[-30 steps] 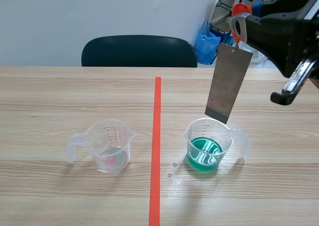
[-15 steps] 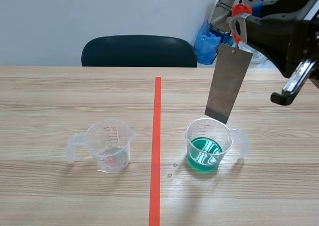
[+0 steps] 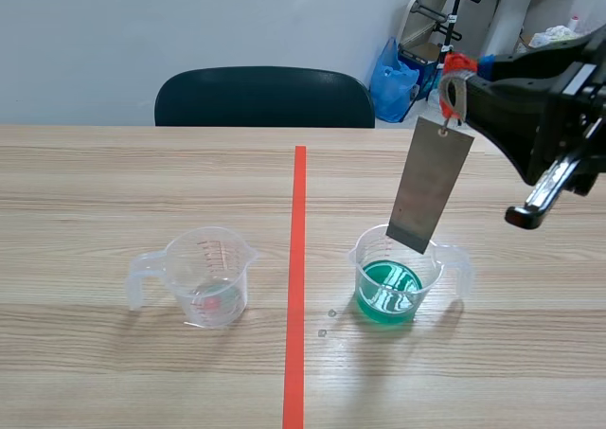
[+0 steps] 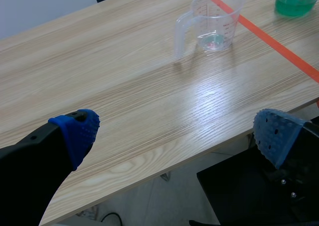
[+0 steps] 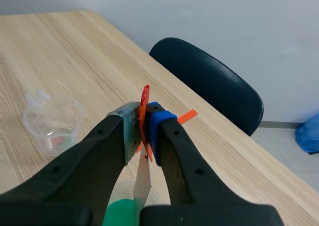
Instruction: Do the redox reaction experiment
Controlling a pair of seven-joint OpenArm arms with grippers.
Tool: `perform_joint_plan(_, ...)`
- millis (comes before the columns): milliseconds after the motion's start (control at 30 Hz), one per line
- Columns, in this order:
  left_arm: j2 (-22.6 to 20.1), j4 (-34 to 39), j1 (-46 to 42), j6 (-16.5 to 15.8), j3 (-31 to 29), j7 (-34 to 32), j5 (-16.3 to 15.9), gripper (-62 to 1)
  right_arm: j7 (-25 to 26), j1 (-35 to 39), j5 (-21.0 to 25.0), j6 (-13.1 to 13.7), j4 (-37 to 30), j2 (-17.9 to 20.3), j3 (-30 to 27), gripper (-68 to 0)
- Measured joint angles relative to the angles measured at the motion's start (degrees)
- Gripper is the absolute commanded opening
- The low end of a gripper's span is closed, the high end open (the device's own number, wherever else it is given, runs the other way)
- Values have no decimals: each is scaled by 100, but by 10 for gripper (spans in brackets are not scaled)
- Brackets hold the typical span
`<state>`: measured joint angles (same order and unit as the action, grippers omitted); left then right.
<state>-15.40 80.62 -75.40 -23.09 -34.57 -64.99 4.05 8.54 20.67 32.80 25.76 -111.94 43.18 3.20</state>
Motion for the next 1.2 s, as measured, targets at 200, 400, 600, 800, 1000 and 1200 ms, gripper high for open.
perform_joint_plan(200, 0, 0, 0, 2, 0, 0, 0, 14, 199, -278, -136, -2, 391, -48, 442, -669)
perform_joint_plan(400, 0, 0, 0, 0, 0, 2, 2, 14, 490, -302, -601, -9, 761, -334, 555, -669)
perform_joint_plan(600, 0, 0, 0, 0, 0, 0, 0, 14, 807, -304, -1095, -9, 1075, -654, 590, -669)
perform_joint_plan(800, 0, 0, 0, 0, 0, 2, 2, 14, 1019, -579, -1270, -17, 1633, -750, 1093, -669)
perform_joint_plan(1000, 0, 0, 0, 2, 0, 0, 0, 14, 1158, -776, -1270, -22, 2098, -772, 1333, -669)
perform_joint_plan(1200, 0, 0, 0, 2, 0, 0, 0, 14, 1217, -778, -1272, -22, 2149, -798, 1333, -669)
